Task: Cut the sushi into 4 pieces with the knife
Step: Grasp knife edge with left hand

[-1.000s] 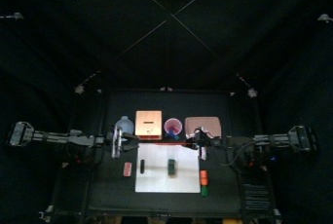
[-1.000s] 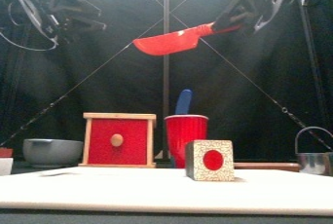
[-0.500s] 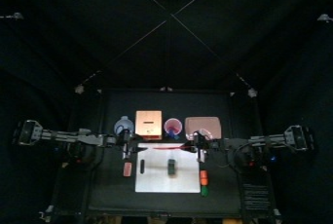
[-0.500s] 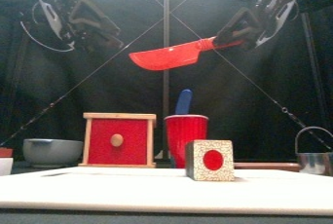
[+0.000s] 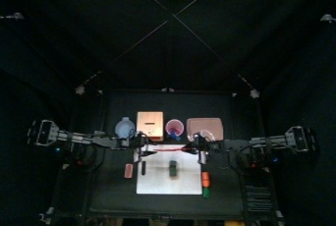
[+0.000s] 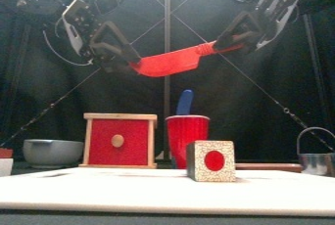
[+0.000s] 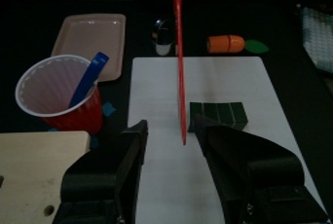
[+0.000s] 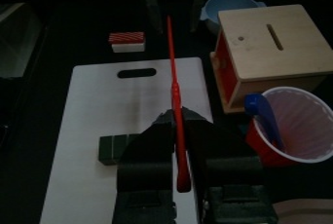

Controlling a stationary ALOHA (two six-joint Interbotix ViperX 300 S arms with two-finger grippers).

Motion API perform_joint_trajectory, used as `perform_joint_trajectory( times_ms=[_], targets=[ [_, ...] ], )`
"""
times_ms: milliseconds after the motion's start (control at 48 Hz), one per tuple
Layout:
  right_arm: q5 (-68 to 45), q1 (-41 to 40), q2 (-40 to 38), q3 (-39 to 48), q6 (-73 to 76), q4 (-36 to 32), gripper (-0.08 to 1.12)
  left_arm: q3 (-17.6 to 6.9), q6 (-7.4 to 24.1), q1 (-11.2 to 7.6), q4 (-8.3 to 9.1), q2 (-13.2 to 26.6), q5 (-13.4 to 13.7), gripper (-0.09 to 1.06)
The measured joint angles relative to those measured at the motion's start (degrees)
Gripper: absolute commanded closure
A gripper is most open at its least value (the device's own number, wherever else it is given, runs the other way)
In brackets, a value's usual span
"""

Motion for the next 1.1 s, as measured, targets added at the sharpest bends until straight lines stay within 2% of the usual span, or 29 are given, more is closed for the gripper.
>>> perform_joint_trajectory(
  times_ms=[312,604,1104],
  targets=[
    [0.0,0.2,0.4,0.1,0.1,0.3,0.85,-1.9,0.1,0.35,0.18,4.0,-0.2,0.20],
    [0.0,0.3,2.6,0.1,0.1,1.1,0.85,-2.7,0.1,0.35,1.93,4.6,-0.4,0.26],
    [0.0,0.3,2.9,0.1,0.1,1.1,0.85,-2.5,0.1,0.18,2.37,4.7,-0.2,0.25]
  ],
)
